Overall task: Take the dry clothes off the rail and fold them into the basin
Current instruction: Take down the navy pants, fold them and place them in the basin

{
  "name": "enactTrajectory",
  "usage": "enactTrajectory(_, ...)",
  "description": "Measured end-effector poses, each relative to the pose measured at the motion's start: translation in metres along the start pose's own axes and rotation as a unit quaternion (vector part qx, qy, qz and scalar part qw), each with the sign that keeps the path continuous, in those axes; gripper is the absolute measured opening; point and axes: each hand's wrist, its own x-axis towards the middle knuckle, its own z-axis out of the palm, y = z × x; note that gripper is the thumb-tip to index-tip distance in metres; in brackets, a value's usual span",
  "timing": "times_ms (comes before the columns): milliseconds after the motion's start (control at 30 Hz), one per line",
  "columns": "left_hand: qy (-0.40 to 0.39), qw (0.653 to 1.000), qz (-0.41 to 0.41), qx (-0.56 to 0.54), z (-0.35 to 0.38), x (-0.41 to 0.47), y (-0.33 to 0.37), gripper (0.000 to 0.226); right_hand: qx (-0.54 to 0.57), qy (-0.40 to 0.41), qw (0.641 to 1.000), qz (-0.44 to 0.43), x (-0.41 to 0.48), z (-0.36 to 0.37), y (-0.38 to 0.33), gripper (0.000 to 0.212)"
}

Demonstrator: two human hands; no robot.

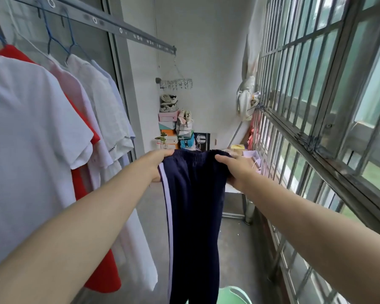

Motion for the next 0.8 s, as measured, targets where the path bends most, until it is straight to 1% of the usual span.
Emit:
enactTrajectory(133, -0.013, 0.998, 0.037, -0.043, 0.013, 0.002, -0.002, 0.018, 0.007, -0.04, 0.999, -0.011, -0.006, 0.022, 0.001, 0.019)
enactTrajectory(200, -0.039, 0.997, 0.053, -0.036, 0.017, 0.001, -0.003, 0.015, -0.008, -0.048, 0.999, -0.025, -0.007, 0.03, 0.001, 0.02)
enactTrajectory(300, -0.099, 0.991, 0.092, 0.0, 0.021, -0.001, -0.002, 0.012, -0.046, -0.046, 0.996, -0.053, -0.006, 0.038, 0.001, 0.019)
enactTrajectory(333, -0.115, 0.987, 0.113, 0.023, 0.021, -0.003, -0.002, 0.019, -0.065, -0.042, 0.995, -0.066, -0.006, 0.04, 0.0, 0.016)
enactTrajectory(400, -0.119, 0.976, 0.163, 0.078, 0.02, -0.005, -0.004, 0.046, -0.094, -0.039, 0.991, -0.09, -0.006, 0.045, -0.004, 0.01)
enactTrajectory(467, -0.111, 0.965, 0.204, 0.123, 0.014, -0.005, -0.006, 0.068, -0.078, -0.061, 0.99, -0.106, -0.007, 0.047, -0.008, 0.009)
enactTrajectory(533, -0.114, 0.948, 0.237, 0.179, 0.008, -0.005, -0.007, 0.08, -0.046, -0.09, 0.988, -0.116, -0.01, 0.048, -0.014, 0.008)
enactTrajectory(567, -0.099, 0.94, 0.25, 0.211, 0.007, -0.004, -0.008, 0.083, -0.037, -0.102, 0.987, -0.119, -0.012, 0.049, -0.017, 0.008)
enactTrajectory(600, -0.067, 0.932, 0.263, 0.238, 0.007, -0.003, -0.009, 0.079, -0.035, -0.111, 0.986, -0.122, -0.013, 0.049, -0.018, 0.009)
enactTrajectory(667, 0.015, 0.929, 0.277, 0.246, 0.01, -0.002, -0.008, 0.06, -0.034, -0.13, 0.983, -0.126, -0.018, 0.053, -0.017, 0.011)
enactTrajectory(700, 0.045, 0.936, 0.268, 0.224, 0.01, -0.002, -0.006, 0.053, -0.026, -0.136, 0.983, -0.121, -0.021, 0.056, -0.016, 0.009)
enactTrajectory(733, 0.065, 0.945, 0.258, 0.19, 0.01, -0.002, -0.005, 0.051, -0.016, -0.143, 0.983, -0.112, -0.023, 0.057, -0.012, 0.006)
enactTrajectory(767, 0.082, 0.953, 0.248, 0.155, 0.008, 0.001, -0.004, 0.052, -0.011, -0.15, 0.983, -0.103, -0.025, 0.058, -0.006, 0.009)
enactTrajectory(800, 0.093, 0.958, 0.242, 0.124, 0.005, 0.003, -0.003, 0.051, -0.019, -0.153, 0.984, -0.093, -0.025, 0.057, 0.002, 0.019)
